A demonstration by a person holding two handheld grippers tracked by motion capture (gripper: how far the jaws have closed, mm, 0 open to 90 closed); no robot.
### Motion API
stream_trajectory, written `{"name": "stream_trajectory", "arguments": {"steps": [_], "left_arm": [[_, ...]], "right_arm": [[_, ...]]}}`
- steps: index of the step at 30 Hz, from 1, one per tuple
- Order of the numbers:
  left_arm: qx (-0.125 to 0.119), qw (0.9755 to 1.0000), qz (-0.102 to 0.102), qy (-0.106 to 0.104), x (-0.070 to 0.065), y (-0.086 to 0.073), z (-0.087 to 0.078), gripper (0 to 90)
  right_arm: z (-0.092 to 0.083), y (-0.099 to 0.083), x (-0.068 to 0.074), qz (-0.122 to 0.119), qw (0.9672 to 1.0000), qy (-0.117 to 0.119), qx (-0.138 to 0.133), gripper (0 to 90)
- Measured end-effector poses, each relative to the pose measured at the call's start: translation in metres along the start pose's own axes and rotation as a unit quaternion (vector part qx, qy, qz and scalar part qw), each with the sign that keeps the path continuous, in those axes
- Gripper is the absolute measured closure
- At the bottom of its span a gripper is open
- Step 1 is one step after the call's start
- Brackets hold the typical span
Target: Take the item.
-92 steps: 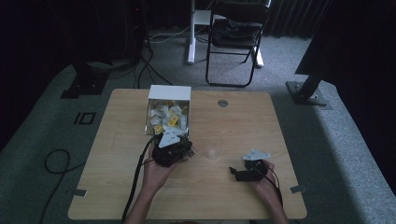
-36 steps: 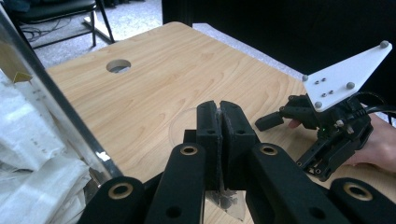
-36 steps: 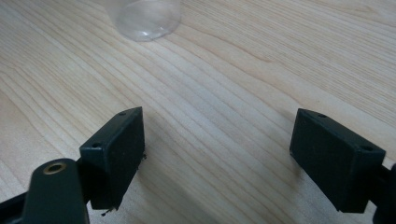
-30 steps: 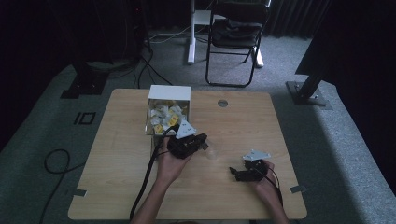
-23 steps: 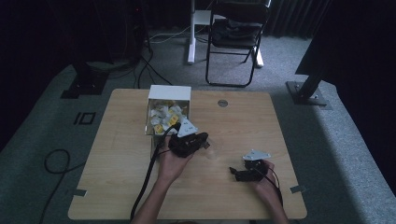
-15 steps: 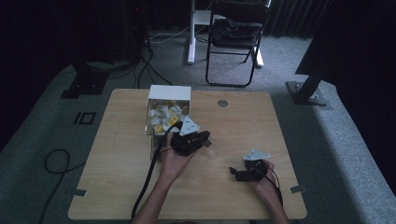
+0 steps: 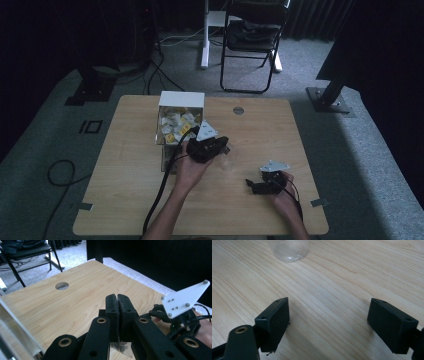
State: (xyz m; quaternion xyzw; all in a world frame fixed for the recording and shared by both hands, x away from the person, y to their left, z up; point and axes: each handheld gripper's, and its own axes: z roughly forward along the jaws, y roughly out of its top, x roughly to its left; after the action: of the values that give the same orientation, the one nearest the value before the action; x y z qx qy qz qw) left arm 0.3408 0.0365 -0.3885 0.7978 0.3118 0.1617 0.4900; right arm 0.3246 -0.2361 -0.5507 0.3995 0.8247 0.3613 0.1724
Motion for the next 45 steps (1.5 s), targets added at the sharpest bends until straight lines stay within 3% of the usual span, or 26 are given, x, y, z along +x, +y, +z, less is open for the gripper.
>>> {"name": "stream_trajectory", "arguments": {"steps": [27,45], "left_arm": [[0.006,0.9998,0.007,0.019,-0.003,0.011,0.019,89.6],[0.007,0.9993,0.000,0.036,-0.004,0.012,0.031,89.0]], "right_arm": [[0.000,0.000,0.000,0.000,1.0000,0.000,0.000,17.7],[0.000,0.000,0.000,0.000,1.0000,0.000,0.000,17.8]]}}
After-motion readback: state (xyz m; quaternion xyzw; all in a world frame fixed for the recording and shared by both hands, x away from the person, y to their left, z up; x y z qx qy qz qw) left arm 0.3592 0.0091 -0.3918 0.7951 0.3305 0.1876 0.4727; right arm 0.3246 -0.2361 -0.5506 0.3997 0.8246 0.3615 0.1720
